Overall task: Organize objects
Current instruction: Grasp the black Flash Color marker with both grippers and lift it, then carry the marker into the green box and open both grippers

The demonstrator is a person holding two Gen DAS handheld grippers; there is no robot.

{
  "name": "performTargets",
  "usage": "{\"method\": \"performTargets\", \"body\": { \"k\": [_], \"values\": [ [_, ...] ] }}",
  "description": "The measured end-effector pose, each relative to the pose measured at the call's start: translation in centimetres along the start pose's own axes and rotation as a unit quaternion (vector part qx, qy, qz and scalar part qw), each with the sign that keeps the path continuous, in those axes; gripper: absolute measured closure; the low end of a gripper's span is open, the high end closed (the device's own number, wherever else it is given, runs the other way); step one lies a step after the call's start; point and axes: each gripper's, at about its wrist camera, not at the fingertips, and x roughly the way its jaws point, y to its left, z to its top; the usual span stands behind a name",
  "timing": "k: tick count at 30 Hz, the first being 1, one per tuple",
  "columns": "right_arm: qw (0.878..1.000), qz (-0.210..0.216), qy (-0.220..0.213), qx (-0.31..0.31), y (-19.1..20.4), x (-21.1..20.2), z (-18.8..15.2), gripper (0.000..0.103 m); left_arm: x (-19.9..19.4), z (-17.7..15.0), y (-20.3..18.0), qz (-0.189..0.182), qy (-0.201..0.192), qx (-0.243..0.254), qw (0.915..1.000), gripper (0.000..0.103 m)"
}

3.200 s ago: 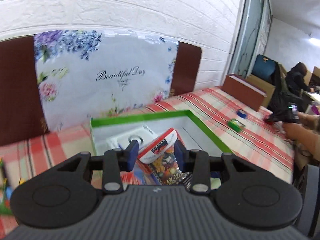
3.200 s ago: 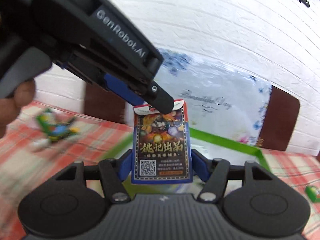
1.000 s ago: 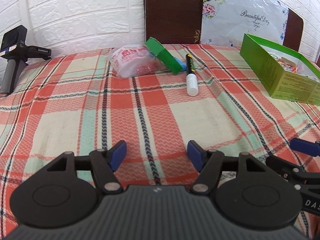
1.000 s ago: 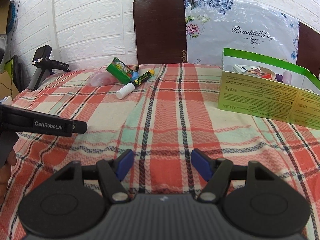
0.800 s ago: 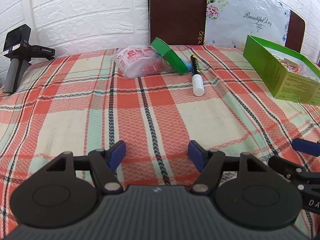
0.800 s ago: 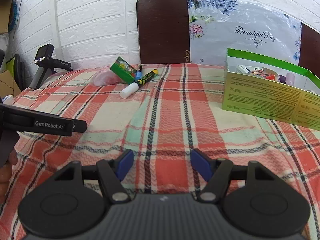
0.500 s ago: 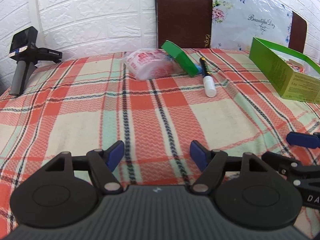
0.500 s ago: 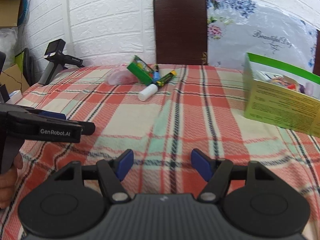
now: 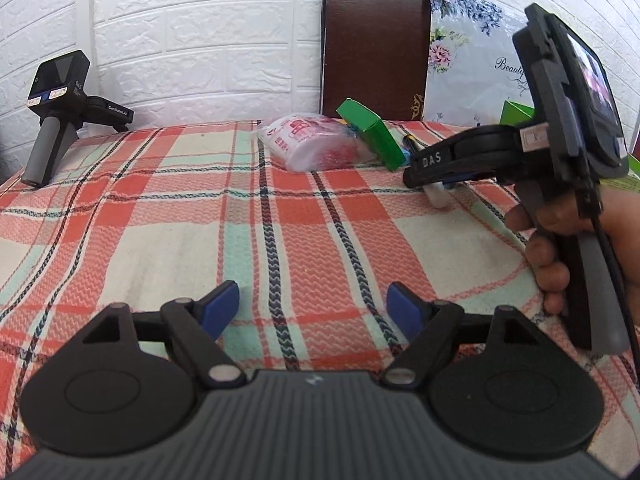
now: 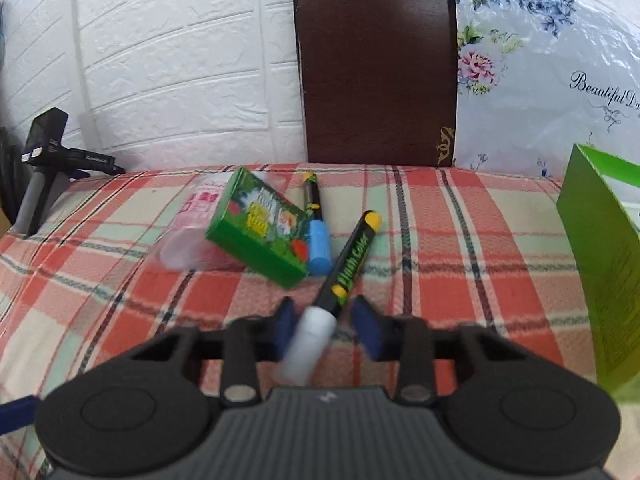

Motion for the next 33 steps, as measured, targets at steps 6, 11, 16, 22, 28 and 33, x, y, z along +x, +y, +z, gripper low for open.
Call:
{"method": "performTargets", "body": {
  "k": [6,11,16,22,28,33],
  "values": [
    [0.999,0.047,0.013,0.005,-1.9,-5.3,-4.2,0.083,-0.1,0.4,0.0,-0.003,0.014,-0.002,0.9999,0.02],
    [0.991,0.122,0.032,0.037,-3.4,-13.0,-10.4,0.083,-0.7,2.1,-1.5,-0.138,0.084,-0.09,0.9828,0.019],
    [0.982,0.163,0.037,0.085,-4.7,-16.8,-13.8,0.083,-0.6,2.2,-6.6,-0.174,0.133,-0.066,0.9736,0.019],
    [0.981,0.172,0.031,0.08,-5.2,-17.8,-14.2,0.083,-0.8,1.9,-9.3,-0.151,0.129,-0.034,0.9795,0.062],
    [0.987,0.148,0.021,0.051,-5.9,-18.8,-14.6,0.083,-0.1,2.5,-8.6,-0.181,0.152,-0.106,0.9659,0.078],
    [0.993,0.1,0.015,0.06,-8.5,-20.1,-15.2,0.083,0.8,2.8,-13.6,-0.209,0.16,-0.067,0.9624,0.078]
  ]
}}
